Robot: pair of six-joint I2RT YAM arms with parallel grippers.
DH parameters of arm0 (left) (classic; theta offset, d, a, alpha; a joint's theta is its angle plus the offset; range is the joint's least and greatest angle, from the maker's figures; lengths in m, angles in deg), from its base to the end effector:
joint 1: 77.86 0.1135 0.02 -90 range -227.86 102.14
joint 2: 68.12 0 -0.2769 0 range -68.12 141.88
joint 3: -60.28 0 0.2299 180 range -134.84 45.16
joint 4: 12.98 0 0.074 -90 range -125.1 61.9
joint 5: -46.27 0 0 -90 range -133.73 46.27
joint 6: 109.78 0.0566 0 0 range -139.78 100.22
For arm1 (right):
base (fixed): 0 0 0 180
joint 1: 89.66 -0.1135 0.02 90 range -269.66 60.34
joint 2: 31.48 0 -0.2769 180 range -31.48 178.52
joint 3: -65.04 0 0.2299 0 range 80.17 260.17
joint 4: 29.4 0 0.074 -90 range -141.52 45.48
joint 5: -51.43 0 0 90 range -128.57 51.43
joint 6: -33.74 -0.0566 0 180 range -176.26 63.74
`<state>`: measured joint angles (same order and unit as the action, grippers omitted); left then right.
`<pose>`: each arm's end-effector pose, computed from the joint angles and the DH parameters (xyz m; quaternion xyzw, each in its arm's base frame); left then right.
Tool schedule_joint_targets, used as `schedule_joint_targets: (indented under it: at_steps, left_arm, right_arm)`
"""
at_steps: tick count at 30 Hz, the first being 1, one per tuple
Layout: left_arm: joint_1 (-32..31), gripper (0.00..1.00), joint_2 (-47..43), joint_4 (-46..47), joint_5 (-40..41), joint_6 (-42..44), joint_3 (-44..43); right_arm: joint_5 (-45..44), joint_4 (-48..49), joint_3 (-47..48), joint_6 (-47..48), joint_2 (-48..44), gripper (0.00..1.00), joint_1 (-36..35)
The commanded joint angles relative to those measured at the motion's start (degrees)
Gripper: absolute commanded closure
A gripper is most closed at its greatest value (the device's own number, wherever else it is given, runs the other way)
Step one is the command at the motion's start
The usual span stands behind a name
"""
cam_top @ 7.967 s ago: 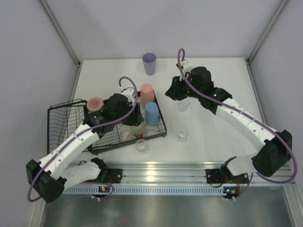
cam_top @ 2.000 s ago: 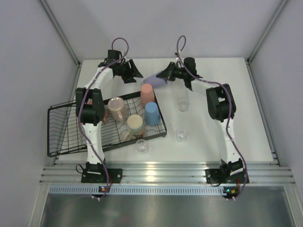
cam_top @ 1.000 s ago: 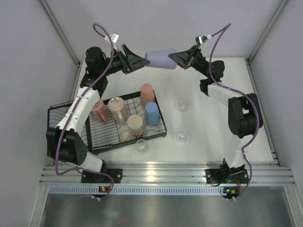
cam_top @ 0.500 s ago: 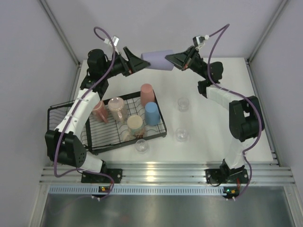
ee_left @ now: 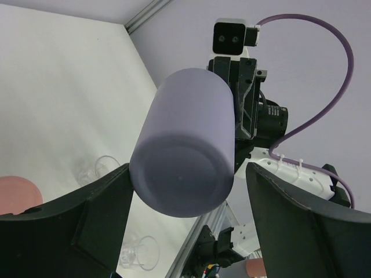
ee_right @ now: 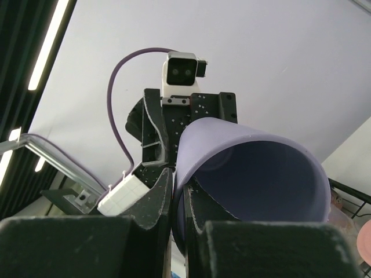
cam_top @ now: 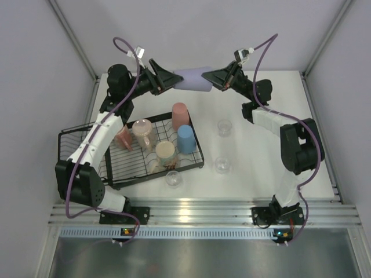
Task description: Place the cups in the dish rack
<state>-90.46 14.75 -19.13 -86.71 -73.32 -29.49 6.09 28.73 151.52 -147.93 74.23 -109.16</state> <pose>0.3129 -0.1095 0.4174 0.0157 0.7035 -0.5770 0.4145 0.3647 0.1713 0.3761 -0.0420 0.5243 0.7811 0.3365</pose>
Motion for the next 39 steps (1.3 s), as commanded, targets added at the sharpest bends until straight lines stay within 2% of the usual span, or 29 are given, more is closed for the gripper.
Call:
schedule_joint_targets:
  at_steps: [1,5,8,10,12,13,14,15,16,17,19,20,21,22,23,25,26,31,33,34,35,36,37,39]
  left_arm:
    - [-2.60,0.19,-2.89,7.02,-2.63,-2.18,0.91]
    - [-4.89,0.20,-2.36,7.02,-3.33,-1.83,1.44]
    - [-5.07,0.25,-2.36,7.11,-2.46,-1.48,1.88]
    - [-5.15,0.45,-2.36,7.11,-1.67,-0.87,2.23]
    - [-5.07,0.69,-2.19,5.63,-1.06,0.44,2.06]
    - [-5.07,0.91,-2.27,4.49,0.08,1.15,1.62]
    - [-5.07,1.00,-2.36,2.56,0.87,1.76,1.70]
    - [-5.07,1.00,-2.71,1.76,1.49,2.64,1.70]
    - [-5.07,1.00,-2.89,0.97,1.93,3.17,1.70]
    - [-5.07,1.00,-3.06,0.44,2.46,3.53,1.44]
    - [-4.98,1.00,-3.77,-2.11,2.38,5.02,0.83]
    - [-5.06,1.00,-3.94,-3.77,2.64,6.07,-0.39]
    - [-5.07,1.00,-4.21,-10.49,3.16,9.30,-1.62]
    - [-5.07,1.00,-4.64,-13.34,3.86,11.42,-2.51]
    - [-5.07,1.00,-5.08,-16.41,4.57,13.27,-3.12]
    - [-5.07,1.00,-6.92,-22.82,7.55,18.19,-4.18]
    - [-5.15,1.00,-7.46,-24.34,8.26,19.42,-4.36]
    - [-5.24,1.00,-8.95,-33.21,10.63,25.41,-5.94]
    - [-6.64,1.00,-8.52,-37.60,13.17,29.62,-7.60]
    - [-7.78,1.00,-8.34,-42.85,17.89,31.37,-9.96]
    - [-9.01,1.00,-7.12,-45.42,20.80,34.44,-11.55]
    - [-11.89,1.00,-6.50,-47.45,22.75,35.60,-12.70]
    - [-13.31,1.00,-5.88,-49.64,25.38,36.39,-13.67]
    - [-16.48,1.00,-4.65,-54.48,27.85,38.06,-16.22]
  right_arm:
    - [-0.19,20.17,-0.86,0.36,-2.88,1.00,-1.06]
    - [-0.19,20.96,-1.04,-0.25,-2.53,1.00,-1.06]
    - [0.16,20.88,-1.48,-0.17,-2.35,1.00,-1.06]
    - [0.42,21.31,-2.18,-0.25,-2.26,1.00,-1.06]
    - [1.39,21.23,-3.32,-0.26,-2.35,1.00,-1.15]
    - [1.83,21.23,-3.76,-0.25,-2.26,1.00,-1.06]
    - [2.70,21.32,-4.11,-0.34,-2.35,0.98,-1.06]
    - [2.88,21.58,-5.16,-0.26,-2.44,0.96,-1.06]
    - [3.15,21.58,-5.69,-0.25,-2.61,0.90,-0.80]
    - [3.93,21.84,-6.31,-0.25,-2.70,0.75,-0.71]
    - [4.64,22.63,-8.68,-0.34,-3.58,0.63,-0.10]
    - [5.08,22.64,-9.82,-0.34,-4.02,0.49,0.34]
    - [5.34,22.81,-12.26,-0.43,-4.98,0.45,0.78]
    - [5.87,22.81,-13.51,-0.17,-5.42,0.41,1.83]
    - [7.53,21.85,-14.65,0.18,-6.04,0.28,2.54]
    - [8.68,20.27,-18.87,2.71,-8.23,0.14,4.46]
    - [9.38,16.00,-20.19,4.04,-9.11,0.01,5.09]
    - [9.65,5.25,-26.35,12.82,-12.89,0.01,7.72]
    - [8.69,-4.30,-27.23,16.07,-14.47,0.01,8.43]
    - [6.94,-9.92,-27.14,22.01,-15.44,0.01,9.13]
    - [5.27,-18.15,-26.71,26.33,-16.58,0.01,9.48]
    - [3.00,-35.20,-24.88,31.34,-19.46,0.01,9.75]
    - [-4.08,-46.07,-23.12,42.44,-21.06,0.01,10.19]
    - [-11.58,-60.19,-17.40,50.95,-24.32,0.01,10.02]
